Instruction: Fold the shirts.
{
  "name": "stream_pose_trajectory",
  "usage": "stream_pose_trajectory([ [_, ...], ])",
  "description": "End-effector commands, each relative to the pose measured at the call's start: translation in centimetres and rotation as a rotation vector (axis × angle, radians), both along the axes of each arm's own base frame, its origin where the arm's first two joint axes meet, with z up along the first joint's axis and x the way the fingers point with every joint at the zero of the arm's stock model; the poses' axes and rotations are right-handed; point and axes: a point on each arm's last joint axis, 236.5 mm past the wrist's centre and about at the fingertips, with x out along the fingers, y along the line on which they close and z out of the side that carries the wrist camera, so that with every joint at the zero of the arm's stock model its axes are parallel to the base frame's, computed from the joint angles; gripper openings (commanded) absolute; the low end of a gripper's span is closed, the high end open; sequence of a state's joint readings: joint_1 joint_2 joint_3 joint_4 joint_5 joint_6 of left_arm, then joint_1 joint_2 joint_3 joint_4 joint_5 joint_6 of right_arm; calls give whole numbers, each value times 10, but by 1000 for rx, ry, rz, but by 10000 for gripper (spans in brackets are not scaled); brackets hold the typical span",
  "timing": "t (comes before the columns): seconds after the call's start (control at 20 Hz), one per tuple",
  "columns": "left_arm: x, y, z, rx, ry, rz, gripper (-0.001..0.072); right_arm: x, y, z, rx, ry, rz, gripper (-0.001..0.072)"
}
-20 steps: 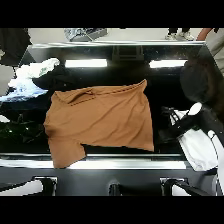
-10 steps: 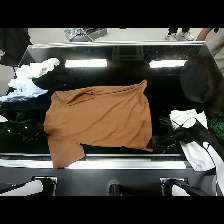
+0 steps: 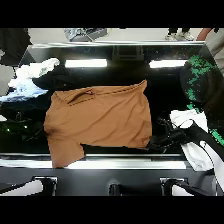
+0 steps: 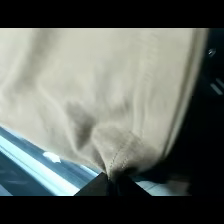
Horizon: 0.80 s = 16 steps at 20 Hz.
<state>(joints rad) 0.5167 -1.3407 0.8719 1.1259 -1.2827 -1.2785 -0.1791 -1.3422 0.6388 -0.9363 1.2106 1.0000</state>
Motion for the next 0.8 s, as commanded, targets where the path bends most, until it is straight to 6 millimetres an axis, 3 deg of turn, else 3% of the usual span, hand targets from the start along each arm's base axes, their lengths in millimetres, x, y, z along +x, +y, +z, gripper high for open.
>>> stream_pose_trajectory([
  [0.0, 17, 5, 43, 1, -49, -51, 26, 36, -6, 40, -4, -191, 108, 36],
  [0.05, 37, 12, 74, 34, -139, -55, 26, 59, -16, 67, -50, -292, 130, 36],
  [0.1, 66, 13, 122, 60, -289, -36, 25, 88, -28, 106, -118, -431, 149, 36],
  [0.15, 92, 10, 180, 78, -464, -15, 25, 114, -39, 153, -189, -579, 158, 36],
  [0.2, 113, 6, 254, 106, -671, 13, 26, 140, -53, 215, -287, -759, 157, 36],
  [0.25, 122, -1, 330, 137, -870, 40, 26, 155, -67, 280, -387, -932, 146, 36],
  [0.35, 103, -9, 491, 283, -1299, 101, 25, 156, -97, 430, -637, -1303, 73, 36],
  [0.4, 75, -14, 567, 360, -1512, 138, 26, 139, -107, 502, -749, -1475, 17, 36],
  [0.45, 46, -24, 617, 407, -1658, 156, 26, 116, -112, 555, -823, -1598, -41, 36],
  [0.5, 16, -38, 651, 430, -1754, 152, 26, 89, -115, 595, -874, -1685, -93, 36],
  [0.55, -10, -53, 669, 428, -1805, 148, 26, 66, -115, 619, -893, -1735, -131, 36],
  [0.65, -46, -72, 682, 416, -1855, 151, 26, 34, -109, 637, -897, -1779, -157, 37],
  [0.75, -75, -90, 685, 432, -1882, 127, 26, 15, -105, 636, -893, -1773, -154, 37],
])
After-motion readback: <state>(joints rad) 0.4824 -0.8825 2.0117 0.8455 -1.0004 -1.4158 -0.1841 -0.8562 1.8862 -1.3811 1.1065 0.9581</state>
